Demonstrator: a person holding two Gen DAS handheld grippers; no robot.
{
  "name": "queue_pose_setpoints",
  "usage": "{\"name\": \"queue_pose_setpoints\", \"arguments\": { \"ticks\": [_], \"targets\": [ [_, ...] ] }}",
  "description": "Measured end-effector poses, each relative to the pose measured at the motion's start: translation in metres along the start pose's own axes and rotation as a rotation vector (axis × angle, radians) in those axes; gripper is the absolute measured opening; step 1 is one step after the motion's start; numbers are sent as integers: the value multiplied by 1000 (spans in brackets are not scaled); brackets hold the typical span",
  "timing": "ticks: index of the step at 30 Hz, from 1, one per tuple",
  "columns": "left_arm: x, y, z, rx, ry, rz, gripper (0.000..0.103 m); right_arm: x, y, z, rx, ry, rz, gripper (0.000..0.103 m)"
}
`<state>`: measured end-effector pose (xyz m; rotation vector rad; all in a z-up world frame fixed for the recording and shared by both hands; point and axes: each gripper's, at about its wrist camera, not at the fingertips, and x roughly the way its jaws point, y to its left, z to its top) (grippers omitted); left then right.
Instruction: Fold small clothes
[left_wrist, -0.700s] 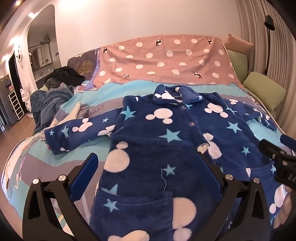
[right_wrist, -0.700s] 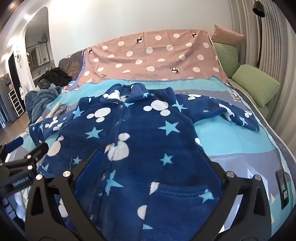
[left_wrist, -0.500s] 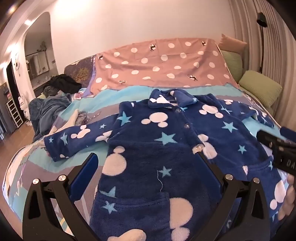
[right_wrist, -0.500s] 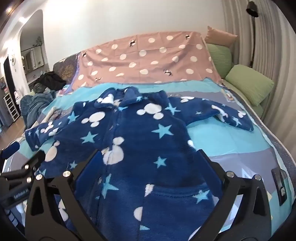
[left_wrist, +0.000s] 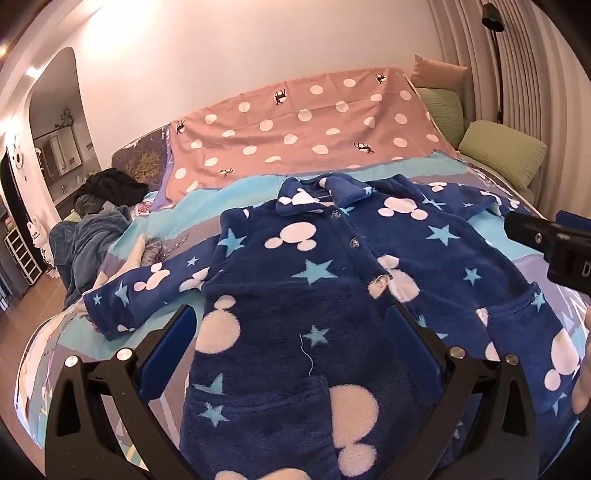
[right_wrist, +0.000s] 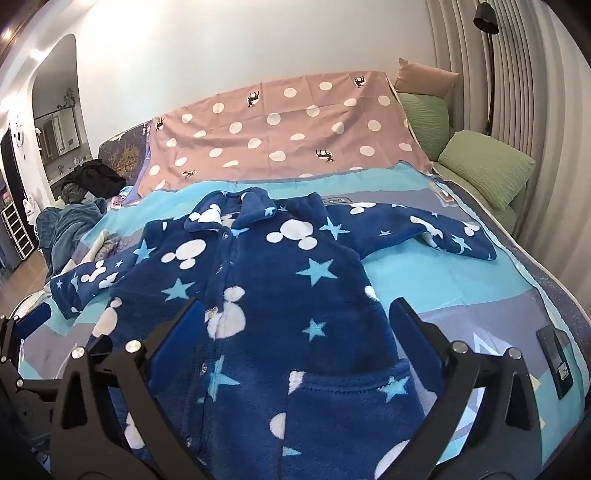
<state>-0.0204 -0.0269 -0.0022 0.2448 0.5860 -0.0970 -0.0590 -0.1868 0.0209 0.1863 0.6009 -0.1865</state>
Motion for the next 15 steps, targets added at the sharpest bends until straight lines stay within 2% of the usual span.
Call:
{"name": "queue_pose_setpoints", "arguments": {
  "ticks": [8, 15],
  "targets": [
    [-1, -4, 1, 12, 3, -24, 100, -1, -1, 0, 3, 5, -9, 101],
    [2, -2, -1, -7, 29, -7, 99, 3, -5, -7, 0, 18, -15, 101]
  ]
}}
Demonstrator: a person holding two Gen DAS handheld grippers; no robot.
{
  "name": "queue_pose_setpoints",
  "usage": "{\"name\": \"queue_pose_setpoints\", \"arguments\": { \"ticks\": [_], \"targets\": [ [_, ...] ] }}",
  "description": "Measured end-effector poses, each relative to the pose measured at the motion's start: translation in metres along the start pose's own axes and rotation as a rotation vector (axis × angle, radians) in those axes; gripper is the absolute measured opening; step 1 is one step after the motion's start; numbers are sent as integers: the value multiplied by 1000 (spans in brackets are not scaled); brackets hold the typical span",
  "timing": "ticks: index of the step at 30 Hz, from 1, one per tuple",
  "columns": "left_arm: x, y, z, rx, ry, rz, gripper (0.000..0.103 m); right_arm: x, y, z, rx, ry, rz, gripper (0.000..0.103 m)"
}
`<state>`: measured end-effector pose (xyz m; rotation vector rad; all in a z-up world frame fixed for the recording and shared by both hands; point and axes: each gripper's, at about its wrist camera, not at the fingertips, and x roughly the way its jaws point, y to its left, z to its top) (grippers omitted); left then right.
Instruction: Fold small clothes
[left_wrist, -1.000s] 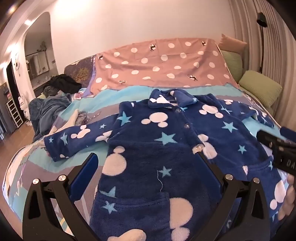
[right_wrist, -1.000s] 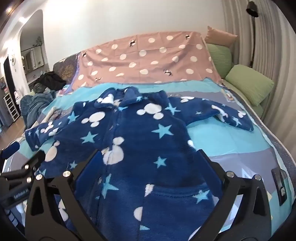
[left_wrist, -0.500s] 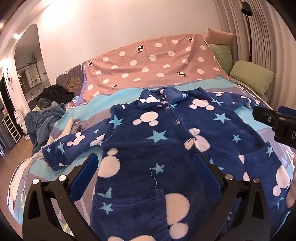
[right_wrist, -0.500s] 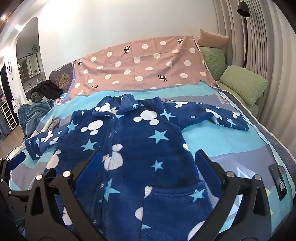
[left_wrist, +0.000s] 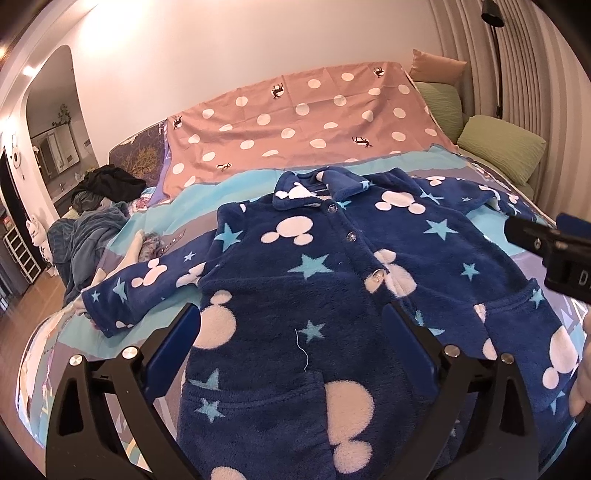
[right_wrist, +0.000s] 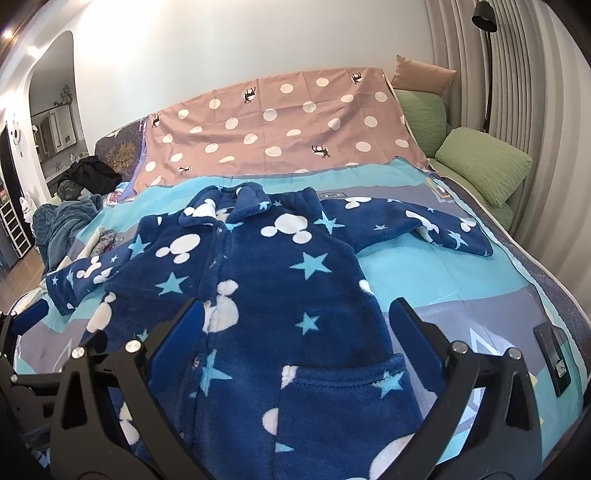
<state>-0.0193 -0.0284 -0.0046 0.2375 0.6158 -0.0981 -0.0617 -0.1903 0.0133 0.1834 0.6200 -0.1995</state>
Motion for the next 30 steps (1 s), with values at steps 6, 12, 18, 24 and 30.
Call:
{"name": "queue_pose_setpoints", "arguments": {
  "ticks": [6, 12, 18, 24, 30],
  "targets": [
    [-1, 2, -1, -14, -5, -7, 99, 6, 0, -4, -1, 22, 4, 101],
    [0, 3, -2, -21, -2, -14, 99, 6, 0, -5, -4, 23, 3, 101],
    [1, 5, -3, -23, 1, -21, 99, 6, 0, -7, -4, 26, 5, 101],
    [2, 5, -4, -23, 1, -23, 99, 6, 3, -10, -17, 28, 5, 101],
    [6, 4, -6, -27, 15, -30, 99, 7, 11, -8, -41, 28, 0, 101]
  ]
}}
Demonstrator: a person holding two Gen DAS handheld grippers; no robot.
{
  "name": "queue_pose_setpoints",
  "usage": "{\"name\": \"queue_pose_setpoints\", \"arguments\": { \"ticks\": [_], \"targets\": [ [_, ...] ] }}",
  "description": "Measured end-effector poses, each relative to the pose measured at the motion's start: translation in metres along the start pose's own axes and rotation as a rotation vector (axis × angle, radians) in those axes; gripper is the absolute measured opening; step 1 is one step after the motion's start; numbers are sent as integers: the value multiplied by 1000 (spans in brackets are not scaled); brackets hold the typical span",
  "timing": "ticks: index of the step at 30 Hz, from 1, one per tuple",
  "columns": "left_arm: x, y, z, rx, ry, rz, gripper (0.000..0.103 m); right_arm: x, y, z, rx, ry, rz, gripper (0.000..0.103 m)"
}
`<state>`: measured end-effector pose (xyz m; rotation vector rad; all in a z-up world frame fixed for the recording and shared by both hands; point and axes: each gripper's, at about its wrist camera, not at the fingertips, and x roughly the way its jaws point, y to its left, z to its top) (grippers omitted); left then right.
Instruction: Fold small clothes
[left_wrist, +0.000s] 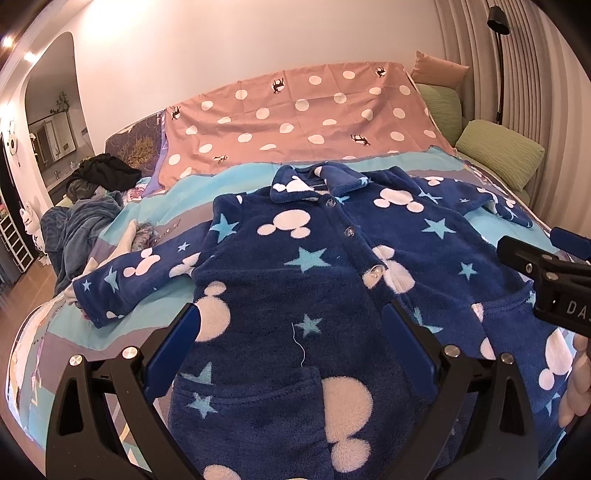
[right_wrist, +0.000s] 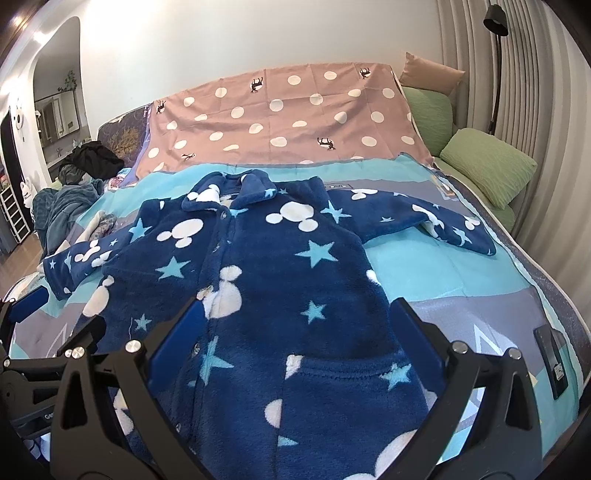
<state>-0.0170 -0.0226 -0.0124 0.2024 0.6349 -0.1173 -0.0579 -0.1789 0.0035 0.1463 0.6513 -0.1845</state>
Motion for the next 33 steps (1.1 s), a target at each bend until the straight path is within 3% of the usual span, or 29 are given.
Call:
{"name": "queue_pose_setpoints", "arguments": {
  "ticks": [33],
  "targets": [
    [10, 11, -7, -23, 15, -7, 99, 3, 3, -1, -7, 10, -1, 101]
  ]
}}
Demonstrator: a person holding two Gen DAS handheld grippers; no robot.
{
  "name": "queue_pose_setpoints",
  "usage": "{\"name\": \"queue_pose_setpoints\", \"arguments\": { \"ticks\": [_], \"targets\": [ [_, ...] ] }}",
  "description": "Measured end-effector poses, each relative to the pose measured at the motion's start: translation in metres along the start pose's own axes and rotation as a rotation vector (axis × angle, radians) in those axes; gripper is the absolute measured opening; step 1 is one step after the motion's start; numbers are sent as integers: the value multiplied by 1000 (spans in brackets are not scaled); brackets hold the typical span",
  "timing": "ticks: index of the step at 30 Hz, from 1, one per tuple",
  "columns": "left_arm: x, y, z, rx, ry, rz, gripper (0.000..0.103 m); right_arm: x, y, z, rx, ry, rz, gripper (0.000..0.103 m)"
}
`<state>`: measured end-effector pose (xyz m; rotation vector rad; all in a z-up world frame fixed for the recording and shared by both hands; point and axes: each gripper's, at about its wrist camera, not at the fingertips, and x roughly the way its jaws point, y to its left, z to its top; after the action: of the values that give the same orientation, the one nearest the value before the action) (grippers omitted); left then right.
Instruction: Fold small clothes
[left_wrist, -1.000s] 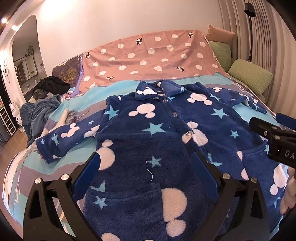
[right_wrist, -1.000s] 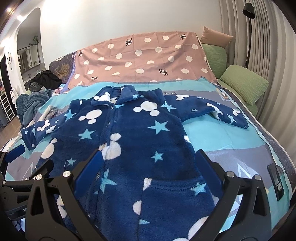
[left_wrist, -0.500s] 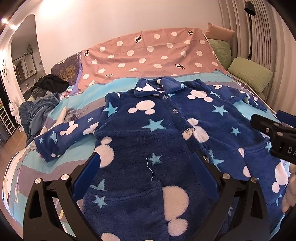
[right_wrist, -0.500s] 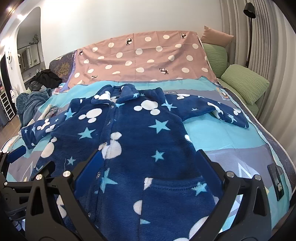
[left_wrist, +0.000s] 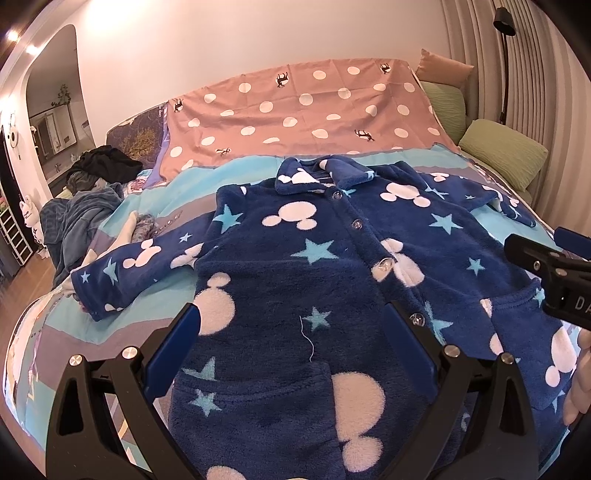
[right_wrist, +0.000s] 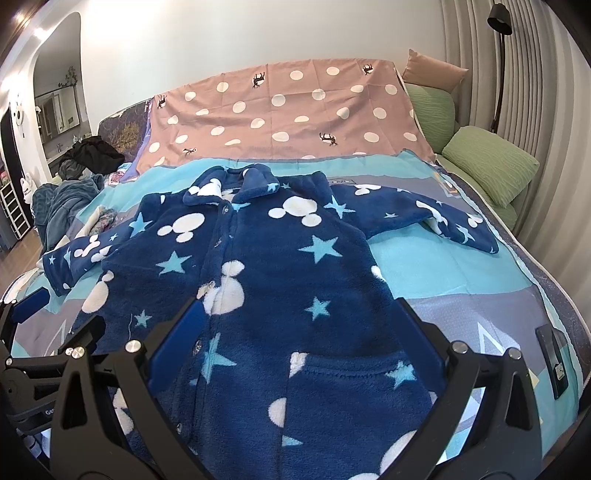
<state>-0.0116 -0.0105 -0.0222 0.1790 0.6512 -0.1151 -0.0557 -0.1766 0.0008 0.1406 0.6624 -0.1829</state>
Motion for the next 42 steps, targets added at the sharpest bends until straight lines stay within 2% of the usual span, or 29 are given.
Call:
{"name": "queue_pose_setpoints", "arguments": {
  "ticks": [9, 16, 20, 26, 31, 34, 38, 42],
  "targets": [
    [6, 12, -6, -56, 16, -44, 99, 2, 2, -3, -3, 5, -4, 101],
    [12, 23, -5, -84, 31, -38, 99, 7, 8, -5, -17, 20, -13, 101],
    [20, 43, -4, -142, 51, -42, 99, 9, 10, -2, -34, 27, -17, 101],
    [43, 113, -11, -384, 97, -87, 97, 16, 12, 6, -52, 42, -20, 101],
    [72, 184, -33, -652, 163, -150, 78, 29, 16, 12, -45, 78, 8, 101],
    [87, 215, -46, -766, 188, -157, 74, 36, 20, 14, -60, 90, 10, 101],
    [108, 262, -63, -900, 202, -128, 73, 45, 26, 14, -84, 106, 0, 101],
    [139, 304, -78, -1078, 198, -195, 67, 59, 28, 12, -90, 133, -14, 101]
  ]
}}
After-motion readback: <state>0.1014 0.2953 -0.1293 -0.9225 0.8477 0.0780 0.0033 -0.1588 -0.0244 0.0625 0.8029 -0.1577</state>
